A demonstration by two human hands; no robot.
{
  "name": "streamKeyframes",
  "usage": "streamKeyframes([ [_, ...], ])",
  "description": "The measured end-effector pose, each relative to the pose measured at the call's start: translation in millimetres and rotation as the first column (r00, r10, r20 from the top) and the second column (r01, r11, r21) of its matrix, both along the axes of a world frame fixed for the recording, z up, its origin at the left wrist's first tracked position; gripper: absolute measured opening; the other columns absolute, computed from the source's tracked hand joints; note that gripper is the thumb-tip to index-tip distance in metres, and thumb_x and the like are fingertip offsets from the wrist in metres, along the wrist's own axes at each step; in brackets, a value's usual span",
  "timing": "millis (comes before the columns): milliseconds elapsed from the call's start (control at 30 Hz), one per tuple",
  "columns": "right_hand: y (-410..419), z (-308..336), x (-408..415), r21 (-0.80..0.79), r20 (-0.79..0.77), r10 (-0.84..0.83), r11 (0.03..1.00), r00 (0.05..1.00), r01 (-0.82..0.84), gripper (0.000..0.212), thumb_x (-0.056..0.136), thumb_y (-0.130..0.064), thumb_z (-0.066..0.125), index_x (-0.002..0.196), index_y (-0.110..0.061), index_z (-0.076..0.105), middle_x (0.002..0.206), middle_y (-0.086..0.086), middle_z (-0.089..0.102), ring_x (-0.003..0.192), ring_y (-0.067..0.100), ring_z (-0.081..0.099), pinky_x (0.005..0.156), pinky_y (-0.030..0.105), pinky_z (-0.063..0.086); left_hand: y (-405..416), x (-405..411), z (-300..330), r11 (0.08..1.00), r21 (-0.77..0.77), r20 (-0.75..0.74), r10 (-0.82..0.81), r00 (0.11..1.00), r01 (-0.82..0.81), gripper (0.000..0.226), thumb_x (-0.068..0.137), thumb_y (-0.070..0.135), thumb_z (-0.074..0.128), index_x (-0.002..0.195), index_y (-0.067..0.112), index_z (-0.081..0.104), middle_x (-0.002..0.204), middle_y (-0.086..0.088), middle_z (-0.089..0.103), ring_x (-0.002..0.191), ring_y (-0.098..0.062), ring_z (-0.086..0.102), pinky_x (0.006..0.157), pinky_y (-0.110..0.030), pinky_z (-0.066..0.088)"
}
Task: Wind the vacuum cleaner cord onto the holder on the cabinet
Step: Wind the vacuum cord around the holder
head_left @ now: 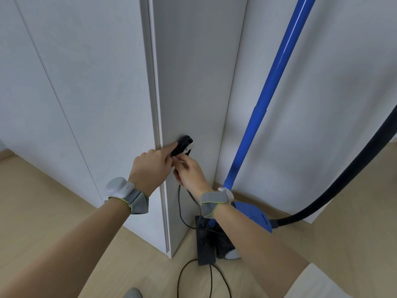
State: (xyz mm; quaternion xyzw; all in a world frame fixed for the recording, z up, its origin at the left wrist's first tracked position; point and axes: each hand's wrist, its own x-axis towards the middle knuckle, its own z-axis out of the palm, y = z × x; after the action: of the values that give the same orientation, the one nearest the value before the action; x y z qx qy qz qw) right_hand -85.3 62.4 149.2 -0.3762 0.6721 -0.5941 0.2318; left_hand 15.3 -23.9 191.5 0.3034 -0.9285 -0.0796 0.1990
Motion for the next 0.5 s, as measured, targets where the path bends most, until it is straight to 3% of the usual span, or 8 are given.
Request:
streamKeyframes([
  [167, 5, -16, -2, 0.009, 0.110, 0.085, 0.996, 0.990, -0.087, 0.042, 0.101, -0.041, 0.050, 0.088, -0.004, 0.062, 0.059, 0.013, 0.046, 0.046, 0.021, 0.037, 0.050, 0.031, 0.029, 1, 1, 2, 0.998, 0.057, 0.002, 0.029, 1.000, -0.029, 0.055, 0.097, 0.026, 0.035, 0.143, 0.056, 0.042, 0.069, -0.002, 0.068, 0.061, -0.026, 0.066, 0.070, -0.039, 0.058],
  [300, 12, -39, -9, 0.038, 0.202, 0.171, 0.983, 0.964, -0.182, 0.033, 0.104, -0.034, 0.049, 0.096, -0.008, 0.068, 0.061, 0.008, 0.042, 0.048, 0.018, 0.033, 0.049, 0.027, 0.026, 2, 0, 3, 0.996, 0.079, -0.006, 0.042, 0.999, -0.041, 0.055, 0.098, 0.025, 0.034, 0.141, 0.057, 0.044, 0.068, -0.003, 0.068, 0.059, -0.026, 0.066, 0.069, -0.039, 0.058],
  [500, 4, -50, -36, 0.253, 0.068, 0.016, 0.967, 0.998, -0.032, 0.032, 0.100, -0.039, 0.051, 0.079, -0.019, 0.064, 0.057, -0.004, 0.038, 0.042, 0.010, 0.031, 0.041, 0.019, 0.026, 2, -1, 4, 0.998, 0.052, 0.020, 0.041, 0.999, -0.042, 0.054, 0.099, 0.025, 0.032, 0.142, 0.055, 0.045, 0.068, -0.004, 0.066, 0.062, -0.025, 0.067, 0.070, -0.039, 0.058],
])
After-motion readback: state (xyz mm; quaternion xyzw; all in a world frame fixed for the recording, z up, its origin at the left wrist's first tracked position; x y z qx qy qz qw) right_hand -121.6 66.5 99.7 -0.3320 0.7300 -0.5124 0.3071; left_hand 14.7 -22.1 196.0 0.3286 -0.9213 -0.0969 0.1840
